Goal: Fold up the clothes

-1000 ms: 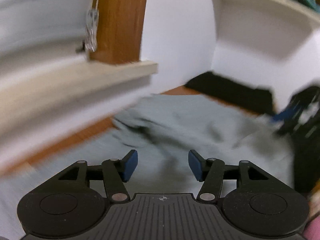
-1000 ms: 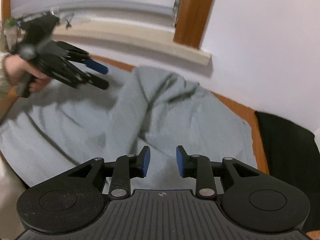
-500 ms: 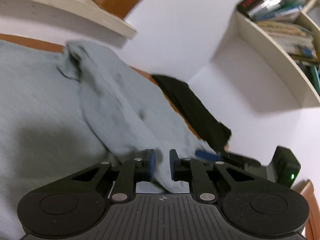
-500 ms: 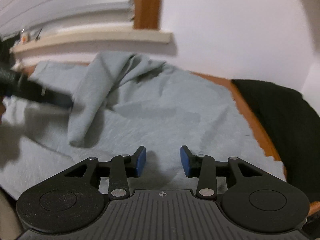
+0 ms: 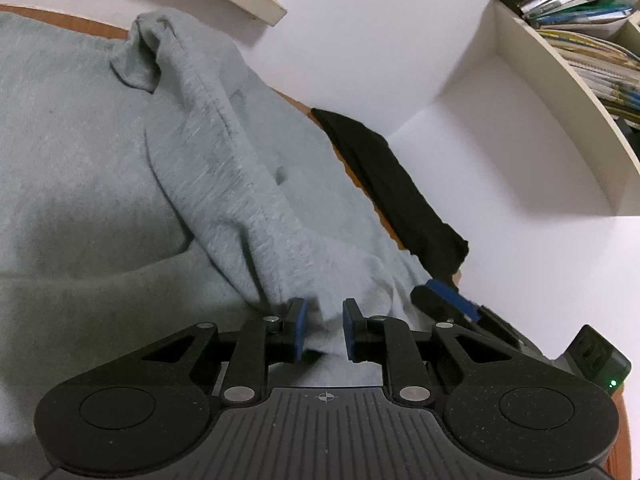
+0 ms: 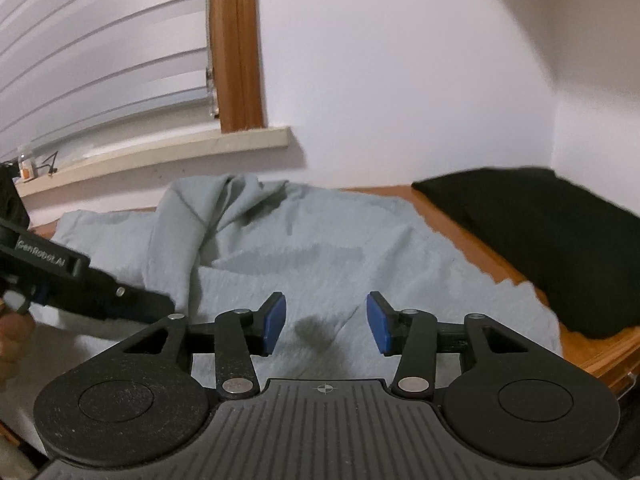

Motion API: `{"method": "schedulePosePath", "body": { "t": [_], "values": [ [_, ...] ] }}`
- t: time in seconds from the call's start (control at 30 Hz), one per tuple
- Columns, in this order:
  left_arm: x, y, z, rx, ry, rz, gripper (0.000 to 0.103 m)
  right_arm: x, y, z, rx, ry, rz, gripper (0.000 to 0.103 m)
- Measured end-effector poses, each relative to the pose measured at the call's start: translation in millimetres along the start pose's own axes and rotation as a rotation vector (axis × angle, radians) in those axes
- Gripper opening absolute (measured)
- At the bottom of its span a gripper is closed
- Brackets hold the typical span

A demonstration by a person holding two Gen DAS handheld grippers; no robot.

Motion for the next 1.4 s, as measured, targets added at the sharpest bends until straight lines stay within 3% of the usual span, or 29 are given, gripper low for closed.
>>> {"method": "schedulePosePath", "body": {
  "t": [0.1, 0.17, 0.23, 0.5, 0.53, 0.6, 0.63, 0.67, 0.83, 0.93, 1.07, 1.13, 1.2, 1.27, 1.3, 1.33, 1.4],
  "values": [
    [5, 12, 3, 0.043, -0.021, -0.028, 0.026, -8, 1, 0, 0.004, 0.043, 0.006, 0.051],
    [6, 15, 5, 0.060, -0.020, -0.037, 0.041, -12, -2, 3, -0.001, 0.061, 0.010, 0.054],
    [8, 13, 6, 0.060, -0.025, -0.042, 0.046, -14, -5, 6, -0.009, 0.066, 0.006, 0.055],
    [-4, -12, 2, 0.030, 0.059, -0.028, 0.046, -10, -1, 5, 0.025, 0.039, -0.001, 0.057],
    [-6, -14, 0, 0.032, 0.075, -0.019, 0.045, -9, 0, 4, 0.029, 0.037, 0.000, 0.058],
    [-8, -14, -2, 0.039, 0.086, 0.009, 0.031, -8, 1, 3, 0.035, 0.035, 0.001, 0.058],
    [-9, -14, -4, 0.041, 0.083, 0.026, 0.006, -7, 2, 2, 0.039, 0.034, 0.002, 0.058],
    [-8, -11, -6, 0.042, 0.070, 0.042, 0.003, -7, 2, 1, 0.042, 0.033, 0.003, 0.058],
    [4, 38, -25, 0.089, -0.043, 0.075, 0.003, -6, 5, -2, 0.055, 0.027, 0.000, 0.059],
    [-1, 91, -41, 0.124, -0.038, 0.111, 0.003, -9, 5, -2, 0.061, 0.023, -0.009, 0.059],
    [-20, 164, -64, 0.215, -0.056, 0.033, 0.003, -16, 6, -2, 0.071, 0.018, -0.031, 0.059],
    [-37, 190, -79, 0.213, -0.047, -0.021, 0.004, -22, 5, -2, 0.074, 0.020, -0.047, 0.059],
    [-51, 205, -89, 0.176, -0.065, -0.098, 0.010, -25, 4, 0, 0.073, 0.022, -0.051, 0.061],
    [-59, 212, -93, 0.158, -0.094, -0.210, 0.035, -27, 2, 1, 0.072, 0.025, -0.053, 0.065],
    [-61, 213, -89, 0.161, -0.101, -0.223, 0.043, -28, 1, 1, 0.071, 0.026, -0.054, 0.067],
    [-63, 214, -85, 0.164, -0.109, -0.236, 0.059, -30, 0, 2, 0.070, 0.027, -0.054, 0.067],
    [-67, 217, -77, 0.170, -0.124, -0.262, 0.064, -32, -1, 3, 0.069, 0.029, -0.056, 0.067]
  ]
}}
Point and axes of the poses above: each gripper's, at about its wrist camera, not at the fingertips, and y roughly against the way its jaws point, x to its right, z to its underside, the point moved 1 cm from there along -y, roughly the way its jaws point, and after that the axes turned 4 degrees about z, right-handed, at the moved point
